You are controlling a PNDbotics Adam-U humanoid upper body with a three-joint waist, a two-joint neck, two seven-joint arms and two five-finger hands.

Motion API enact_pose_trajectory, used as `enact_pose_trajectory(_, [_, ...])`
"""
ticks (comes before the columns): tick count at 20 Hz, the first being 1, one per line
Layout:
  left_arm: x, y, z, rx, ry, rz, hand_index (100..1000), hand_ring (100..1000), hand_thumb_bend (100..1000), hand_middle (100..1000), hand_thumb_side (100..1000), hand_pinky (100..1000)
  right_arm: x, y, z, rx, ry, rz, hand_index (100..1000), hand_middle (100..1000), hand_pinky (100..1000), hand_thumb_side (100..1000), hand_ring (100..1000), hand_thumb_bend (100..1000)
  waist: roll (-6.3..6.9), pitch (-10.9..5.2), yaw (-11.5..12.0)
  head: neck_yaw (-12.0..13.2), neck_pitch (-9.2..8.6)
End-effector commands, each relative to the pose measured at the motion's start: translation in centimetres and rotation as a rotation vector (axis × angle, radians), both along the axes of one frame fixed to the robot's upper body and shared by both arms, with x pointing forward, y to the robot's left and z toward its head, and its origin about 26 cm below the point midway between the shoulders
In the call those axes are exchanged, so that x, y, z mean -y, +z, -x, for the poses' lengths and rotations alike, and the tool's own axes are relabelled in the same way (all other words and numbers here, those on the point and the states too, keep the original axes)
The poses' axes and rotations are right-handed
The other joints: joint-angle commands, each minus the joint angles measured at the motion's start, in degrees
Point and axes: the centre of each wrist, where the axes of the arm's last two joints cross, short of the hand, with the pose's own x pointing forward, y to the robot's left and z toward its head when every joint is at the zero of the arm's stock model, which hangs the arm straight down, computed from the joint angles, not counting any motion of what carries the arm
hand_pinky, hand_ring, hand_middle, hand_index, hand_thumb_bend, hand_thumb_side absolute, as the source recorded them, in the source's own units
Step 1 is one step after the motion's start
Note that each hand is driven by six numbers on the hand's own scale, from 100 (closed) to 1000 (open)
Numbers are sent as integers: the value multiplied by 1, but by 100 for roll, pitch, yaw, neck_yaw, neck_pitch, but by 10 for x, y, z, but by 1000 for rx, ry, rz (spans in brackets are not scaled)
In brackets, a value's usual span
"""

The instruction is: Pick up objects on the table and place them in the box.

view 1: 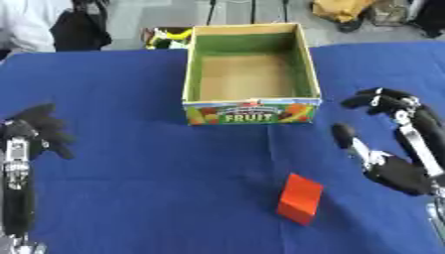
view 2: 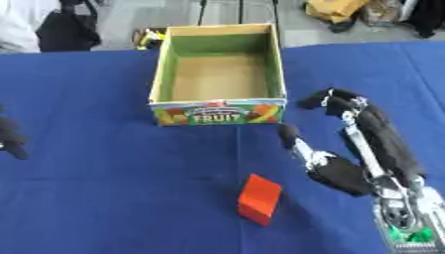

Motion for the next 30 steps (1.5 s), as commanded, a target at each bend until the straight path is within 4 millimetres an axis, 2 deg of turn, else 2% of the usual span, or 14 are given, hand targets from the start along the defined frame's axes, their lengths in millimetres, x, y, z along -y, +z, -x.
enact_pose_trajectory(1, [-2, 7, 3, 29, 8, -3, 751, 483, 100, 526, 1000, 362, 0, 12, 3, 15, -19, 104, 751, 590, 655, 1000, 761, 591, -16, -147, -9, 14, -47])
enact_pose_trajectory(4, [-2, 7, 3, 28, 8, -3, 751, 483, 100, 526, 1000, 362, -2, 14, 2, -4, -34, 182, 761, 571, 652, 1000, 738, 619, -19, -160, -9, 1, -78])
enact_pose_trajectory(13, [-1, 7, 3, 28, 4, -1, 750, 482, 100, 525, 1000, 362, -13, 8, 1, -68, -31, 406, 786, 615, 684, 998, 775, 639, -21, -156, -5, -26, -140])
enact_pose_trajectory(15, [-1, 7, 3, 28, 4, 0, 750, 482, 100, 525, 1000, 362, -17, 5, 0, -85, -24, 456, 788, 629, 686, 952, 784, 643, -21, -156, -2, -30, -144])
enact_pose_trajectory(21, [-1, 7, 3, 28, 2, 0, 750, 481, 100, 525, 1000, 361, -27, 6, 2, -144, -3, 589, 780, 613, 679, 943, 766, 657, -25, -160, -16, -39, -142])
enact_pose_trajectory(23, [0, 7, 3, 28, 1, 0, 750, 481, 100, 525, 1000, 361, -30, 9, 3, -180, 2, 629, 782, 598, 679, 938, 731, 656, -27, -157, -18, -40, -147])
enact_pose_trajectory(30, [0, 7, 3, 29, -1, 1, 750, 480, 100, 524, 1000, 360, -35, 5, 5, -269, 12, 707, 791, 545, 677, 916, 619, 571, -35, -140, -13, -52, -165])
